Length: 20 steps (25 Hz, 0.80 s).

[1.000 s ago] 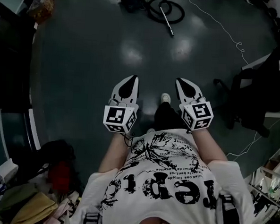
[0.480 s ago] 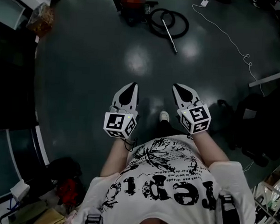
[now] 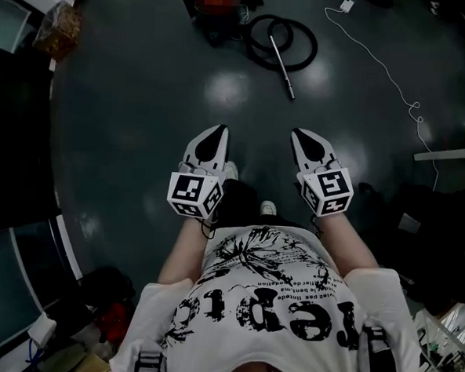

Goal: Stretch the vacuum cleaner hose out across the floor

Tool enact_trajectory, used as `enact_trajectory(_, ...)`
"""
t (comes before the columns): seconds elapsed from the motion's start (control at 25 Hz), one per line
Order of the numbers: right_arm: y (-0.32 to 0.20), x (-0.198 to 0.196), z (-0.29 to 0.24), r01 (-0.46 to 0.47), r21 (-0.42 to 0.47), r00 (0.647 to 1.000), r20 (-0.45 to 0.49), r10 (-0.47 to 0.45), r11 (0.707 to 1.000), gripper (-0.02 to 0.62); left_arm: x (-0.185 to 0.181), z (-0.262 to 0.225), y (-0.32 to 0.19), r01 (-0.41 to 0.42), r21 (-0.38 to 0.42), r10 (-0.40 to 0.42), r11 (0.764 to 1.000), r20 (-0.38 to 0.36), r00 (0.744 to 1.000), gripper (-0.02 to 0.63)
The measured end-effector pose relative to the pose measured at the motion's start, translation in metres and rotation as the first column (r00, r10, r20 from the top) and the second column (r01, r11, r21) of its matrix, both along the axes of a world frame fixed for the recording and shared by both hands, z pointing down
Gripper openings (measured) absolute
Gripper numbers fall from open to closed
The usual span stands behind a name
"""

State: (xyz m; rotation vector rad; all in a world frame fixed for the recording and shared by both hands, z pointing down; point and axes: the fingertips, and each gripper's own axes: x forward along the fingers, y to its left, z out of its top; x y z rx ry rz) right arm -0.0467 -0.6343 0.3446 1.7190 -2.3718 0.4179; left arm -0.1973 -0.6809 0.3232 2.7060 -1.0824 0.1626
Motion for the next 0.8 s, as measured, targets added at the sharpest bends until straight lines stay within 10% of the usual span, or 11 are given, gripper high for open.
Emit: enact_trajectory(0.8, -0.364, 0.026, 0.033, -0.2, -0.073, 0.98, -0.038, 0.197, 0.977, 0.004, 0.042, 0.036, -0.402, -0.178, -0.096, 0.178, 0.979, -0.006, 0.984, 0.005)
